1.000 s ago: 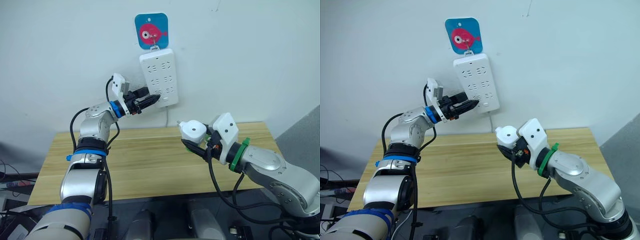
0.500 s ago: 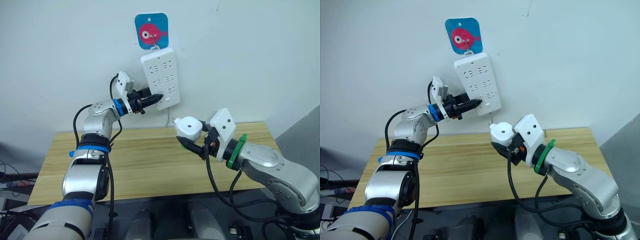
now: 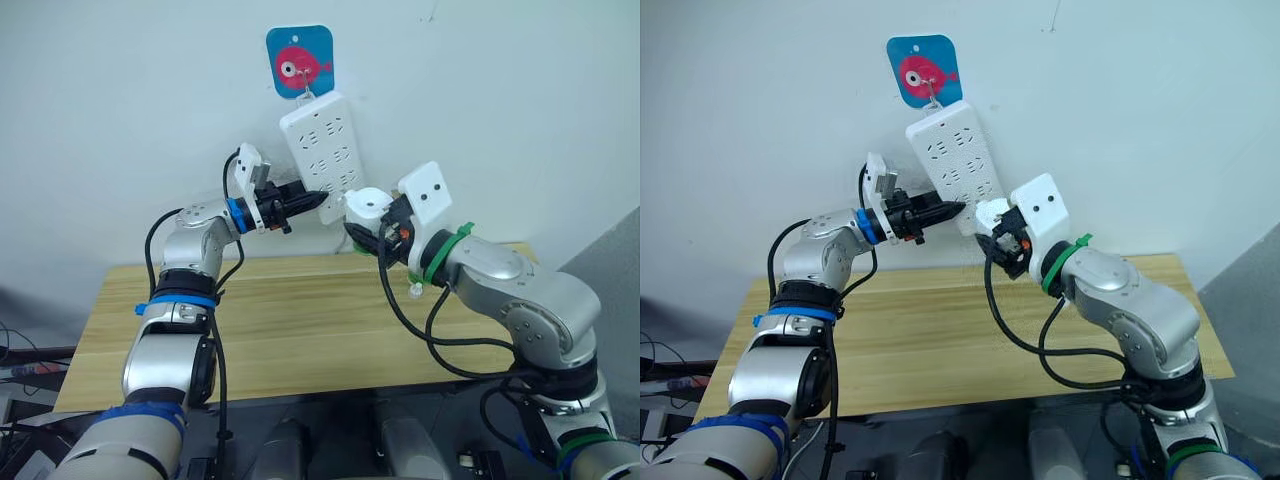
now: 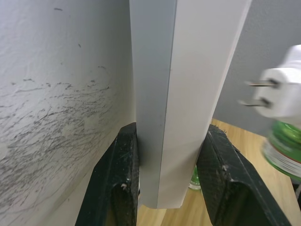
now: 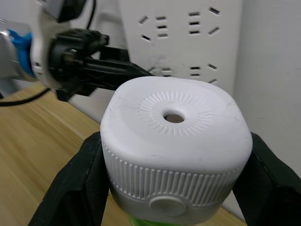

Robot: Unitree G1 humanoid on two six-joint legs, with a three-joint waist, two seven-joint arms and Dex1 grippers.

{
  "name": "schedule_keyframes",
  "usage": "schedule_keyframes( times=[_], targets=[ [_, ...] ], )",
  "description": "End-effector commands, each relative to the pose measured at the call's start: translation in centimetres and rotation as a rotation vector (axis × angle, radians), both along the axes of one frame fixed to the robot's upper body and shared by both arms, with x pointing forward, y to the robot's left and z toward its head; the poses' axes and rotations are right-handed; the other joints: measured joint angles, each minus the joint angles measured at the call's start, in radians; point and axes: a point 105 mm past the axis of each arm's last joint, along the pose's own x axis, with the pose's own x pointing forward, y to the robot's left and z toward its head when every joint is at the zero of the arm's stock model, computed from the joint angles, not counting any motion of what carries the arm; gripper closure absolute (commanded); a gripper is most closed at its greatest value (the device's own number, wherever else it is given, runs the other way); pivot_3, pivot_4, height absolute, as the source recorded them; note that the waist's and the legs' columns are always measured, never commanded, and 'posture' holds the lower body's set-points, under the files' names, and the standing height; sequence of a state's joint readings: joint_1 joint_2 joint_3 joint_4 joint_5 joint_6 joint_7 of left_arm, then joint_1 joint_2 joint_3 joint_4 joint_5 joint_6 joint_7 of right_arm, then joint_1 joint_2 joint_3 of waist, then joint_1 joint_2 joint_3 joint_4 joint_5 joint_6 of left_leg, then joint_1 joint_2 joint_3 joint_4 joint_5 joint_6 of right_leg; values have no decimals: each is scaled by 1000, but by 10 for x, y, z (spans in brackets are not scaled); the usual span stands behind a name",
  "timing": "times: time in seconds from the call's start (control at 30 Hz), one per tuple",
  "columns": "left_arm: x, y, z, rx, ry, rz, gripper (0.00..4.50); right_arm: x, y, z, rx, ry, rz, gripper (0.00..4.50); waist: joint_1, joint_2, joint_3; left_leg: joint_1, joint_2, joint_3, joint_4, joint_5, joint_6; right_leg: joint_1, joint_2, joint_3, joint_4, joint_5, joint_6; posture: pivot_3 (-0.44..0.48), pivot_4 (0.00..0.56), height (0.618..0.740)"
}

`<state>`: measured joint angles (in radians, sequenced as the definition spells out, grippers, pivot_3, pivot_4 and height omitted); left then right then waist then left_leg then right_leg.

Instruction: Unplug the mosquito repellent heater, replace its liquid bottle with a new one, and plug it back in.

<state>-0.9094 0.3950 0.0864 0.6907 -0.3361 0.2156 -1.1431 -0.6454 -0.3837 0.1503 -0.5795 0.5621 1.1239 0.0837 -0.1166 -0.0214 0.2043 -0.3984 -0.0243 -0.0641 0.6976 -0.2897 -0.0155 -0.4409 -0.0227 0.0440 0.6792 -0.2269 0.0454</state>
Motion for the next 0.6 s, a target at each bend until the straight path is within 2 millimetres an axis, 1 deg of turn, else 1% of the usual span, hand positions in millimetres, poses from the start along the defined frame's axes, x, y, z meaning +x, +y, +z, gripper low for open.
schedule_keyframes(
  times=[0.03,0.37,0.6],
  targets=[
    [-3,2,11,3,-43,-5,3172,3,5,15,3,-64,0,1420,-1,0,0,0,0,0,0,0,0,0,0,0,0,0,0,-184,142,740],
    [-5,-1,9,15,-47,-12,3173,11,18,17,11,-71,14,1420,-5,0,0,0,0,0,0,0,0,0,0,0,0,0,0,-181,137,740],
    [-5,-1,9,19,-51,-13,3173,16,18,20,9,-91,3,1420,-5,0,0,0,0,0,0,0,0,0,-1,0,0,0,0,-179,135,740]
  ],
)
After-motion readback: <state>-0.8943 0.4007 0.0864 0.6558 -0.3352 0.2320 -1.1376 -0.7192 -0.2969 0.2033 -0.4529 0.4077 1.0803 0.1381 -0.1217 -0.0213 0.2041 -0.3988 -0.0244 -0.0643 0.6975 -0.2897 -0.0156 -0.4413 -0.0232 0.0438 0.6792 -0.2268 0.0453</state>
